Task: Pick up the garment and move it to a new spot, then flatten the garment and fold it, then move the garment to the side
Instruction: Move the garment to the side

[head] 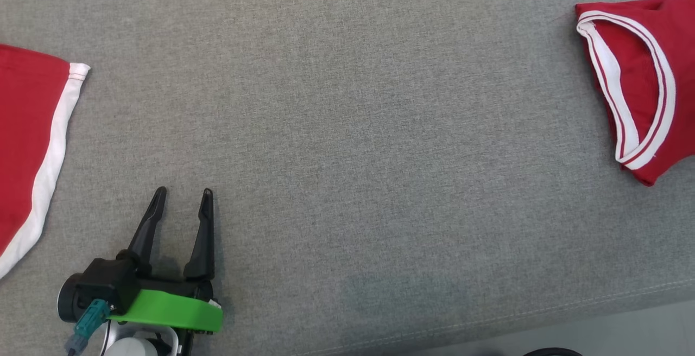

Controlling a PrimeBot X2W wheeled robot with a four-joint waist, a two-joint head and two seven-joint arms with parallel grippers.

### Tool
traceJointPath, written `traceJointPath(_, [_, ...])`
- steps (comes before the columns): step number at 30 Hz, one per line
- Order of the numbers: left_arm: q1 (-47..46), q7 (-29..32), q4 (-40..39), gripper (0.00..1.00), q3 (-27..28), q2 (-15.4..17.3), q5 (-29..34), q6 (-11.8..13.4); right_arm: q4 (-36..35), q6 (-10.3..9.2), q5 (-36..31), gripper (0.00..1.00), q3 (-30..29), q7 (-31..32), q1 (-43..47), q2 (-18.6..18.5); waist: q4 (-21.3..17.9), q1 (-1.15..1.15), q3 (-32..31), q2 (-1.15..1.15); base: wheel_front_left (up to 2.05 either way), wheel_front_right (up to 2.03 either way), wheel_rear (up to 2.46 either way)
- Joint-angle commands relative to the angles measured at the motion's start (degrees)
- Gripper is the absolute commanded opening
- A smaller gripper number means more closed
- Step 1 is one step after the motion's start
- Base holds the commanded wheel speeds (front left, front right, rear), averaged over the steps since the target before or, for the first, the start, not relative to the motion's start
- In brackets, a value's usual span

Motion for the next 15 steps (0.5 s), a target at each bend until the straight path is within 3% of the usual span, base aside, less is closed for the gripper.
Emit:
traceJointPath(1, [0.2,-0.1,-0.2,1.0,0.1,0.4,-0.3,0.4,0.6,-0.1,-1.4,1.0,0.1,-1.7,-1.1,-0.2,-0.5,-0.01,-0.6,0.0,0.0,0.0,0.0])
traceJointPath(4, [0.6,-0.3,0.2,1.0,0.0,0.1,-0.6,0.5,0.4,-0.1,-4.4,1.0,0.8,-7.2,-2.1,0.0,-1.2,-0.01,-3.0,0.0,0.0,0.0,0.0])
traceJointPath(8, [2.1,-0.8,1.6,1.0,0.3,-0.3,-1.1,0.7,-5.6,-0.1,-6.5,1.0,2.3,-11.8,0.6,0.5,-1.3,-0.01,-8.5,0.0,0.0,0.0,0.0])
traceJointPath(15, [4.8,-1.2,2.7,1.0,2.6,-0.7,-1.9,1.3,-26.9,-0.1,-9.4,1.0,-2.3,-12.4,13.1,0.2,0.8,-0.01,-15.7,0.0,0.0,0.0,0.0])
